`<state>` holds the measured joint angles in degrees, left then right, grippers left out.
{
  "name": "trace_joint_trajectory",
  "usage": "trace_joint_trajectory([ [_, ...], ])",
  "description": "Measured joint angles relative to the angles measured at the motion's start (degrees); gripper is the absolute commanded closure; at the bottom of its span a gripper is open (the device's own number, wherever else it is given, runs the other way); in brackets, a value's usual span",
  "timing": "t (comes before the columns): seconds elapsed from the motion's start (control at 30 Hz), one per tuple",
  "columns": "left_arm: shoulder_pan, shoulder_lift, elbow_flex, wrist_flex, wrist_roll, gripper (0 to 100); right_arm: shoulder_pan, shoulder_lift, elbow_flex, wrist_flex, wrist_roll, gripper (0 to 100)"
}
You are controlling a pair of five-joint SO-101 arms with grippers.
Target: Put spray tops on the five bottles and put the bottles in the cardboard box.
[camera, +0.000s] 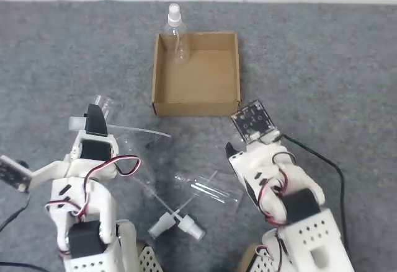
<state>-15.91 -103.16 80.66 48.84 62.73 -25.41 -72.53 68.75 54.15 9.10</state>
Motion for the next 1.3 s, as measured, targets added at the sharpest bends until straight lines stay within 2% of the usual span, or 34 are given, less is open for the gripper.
trace_joint_trajectory([
  [0.3, 0.00, 0.00, 0.00, 0.00, 0.00, 99, -3.43, -10.11, 5.10, -0.09, -0.09, 90.9],
  [0.73, 0.00, 0.00, 0.00, 0.00, 0.00, 99, -5.27, -17.67, 14.33, -7.82, 0.09, 90.9],
  [0.9, 0.00, 0.00, 0.00, 0.00, 0.00, 99, -7.12, -19.96, 16.88, -9.23, 3.52, 90.9],
  [1.2, 0.00, 0.00, 0.00, 0.00, 0.00, 99, -10.55, -25.67, 20.66, -9.41, 4.84, 90.9],
  [1.3, -0.18, 0.00, 0.00, 0.00, 0.00, 99, -11.78, -28.31, 22.59, -9.41, 7.82, 90.9],
])
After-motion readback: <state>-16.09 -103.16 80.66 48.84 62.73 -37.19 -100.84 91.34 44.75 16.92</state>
